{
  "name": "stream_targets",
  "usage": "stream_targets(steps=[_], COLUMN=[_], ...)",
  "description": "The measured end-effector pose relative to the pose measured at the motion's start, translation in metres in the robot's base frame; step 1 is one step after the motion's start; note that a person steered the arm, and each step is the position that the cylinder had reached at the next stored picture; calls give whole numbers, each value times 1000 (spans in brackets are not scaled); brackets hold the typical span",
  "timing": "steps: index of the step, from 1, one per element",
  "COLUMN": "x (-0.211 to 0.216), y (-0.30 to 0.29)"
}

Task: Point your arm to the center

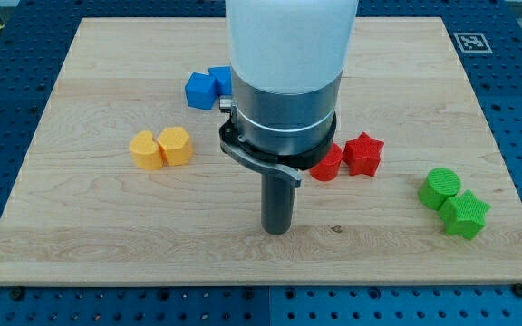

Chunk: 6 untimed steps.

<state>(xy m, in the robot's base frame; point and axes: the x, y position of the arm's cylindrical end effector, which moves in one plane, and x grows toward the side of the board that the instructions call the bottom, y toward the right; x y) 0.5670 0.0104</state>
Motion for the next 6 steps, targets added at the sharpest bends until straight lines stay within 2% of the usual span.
stream_targets(steps=[1,3,5,6], x=[-15,-76,-168,-192], y=[-7,-22,-23,12])
